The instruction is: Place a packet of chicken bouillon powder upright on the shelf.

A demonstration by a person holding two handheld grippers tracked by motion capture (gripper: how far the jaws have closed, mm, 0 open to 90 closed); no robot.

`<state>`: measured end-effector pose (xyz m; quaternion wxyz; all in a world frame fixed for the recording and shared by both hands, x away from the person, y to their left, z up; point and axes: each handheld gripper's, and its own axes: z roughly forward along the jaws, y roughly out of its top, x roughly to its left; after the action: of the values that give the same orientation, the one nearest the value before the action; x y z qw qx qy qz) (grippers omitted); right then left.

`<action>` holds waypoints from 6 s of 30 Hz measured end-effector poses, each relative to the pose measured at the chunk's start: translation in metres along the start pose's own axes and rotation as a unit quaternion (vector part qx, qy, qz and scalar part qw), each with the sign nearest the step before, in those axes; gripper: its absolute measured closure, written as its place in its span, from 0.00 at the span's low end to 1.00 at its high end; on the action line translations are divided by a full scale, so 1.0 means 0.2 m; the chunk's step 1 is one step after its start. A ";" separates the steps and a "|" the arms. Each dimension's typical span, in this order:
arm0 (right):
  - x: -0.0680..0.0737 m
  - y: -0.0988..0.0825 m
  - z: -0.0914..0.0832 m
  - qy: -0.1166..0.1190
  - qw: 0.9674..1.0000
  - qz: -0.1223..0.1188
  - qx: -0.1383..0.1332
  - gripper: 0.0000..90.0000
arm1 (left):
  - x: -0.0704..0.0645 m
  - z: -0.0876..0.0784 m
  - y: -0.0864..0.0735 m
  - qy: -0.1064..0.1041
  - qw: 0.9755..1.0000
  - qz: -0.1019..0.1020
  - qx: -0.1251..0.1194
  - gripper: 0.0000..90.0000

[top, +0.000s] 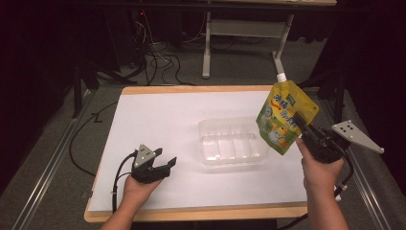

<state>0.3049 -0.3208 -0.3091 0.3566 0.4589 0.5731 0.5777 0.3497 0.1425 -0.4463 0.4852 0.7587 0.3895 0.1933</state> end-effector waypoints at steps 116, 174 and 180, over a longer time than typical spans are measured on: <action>0.20 -0.42 0.43 0.023 1.000 0.006 -0.008 1.00 | -0.42 0.42 0.21 0.063 0.997 -0.023 0.036 0.77; 0.19 -0.52 0.30 0.063 0.994 -0.047 0.080 0.43 | -0.28 0.21 0.17 0.000 0.999 0.030 0.017 0.46; 0.06 -0.54 0.06 0.032 0.994 -0.074 0.077 0.34 | 0.04 -0.05 0.01 0.037 0.999 0.033 0.023 0.40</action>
<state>0.2997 -0.2961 -0.4145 0.3434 0.4229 0.6595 0.5179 0.3482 0.1545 -0.4413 0.4466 0.7743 0.3861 0.2280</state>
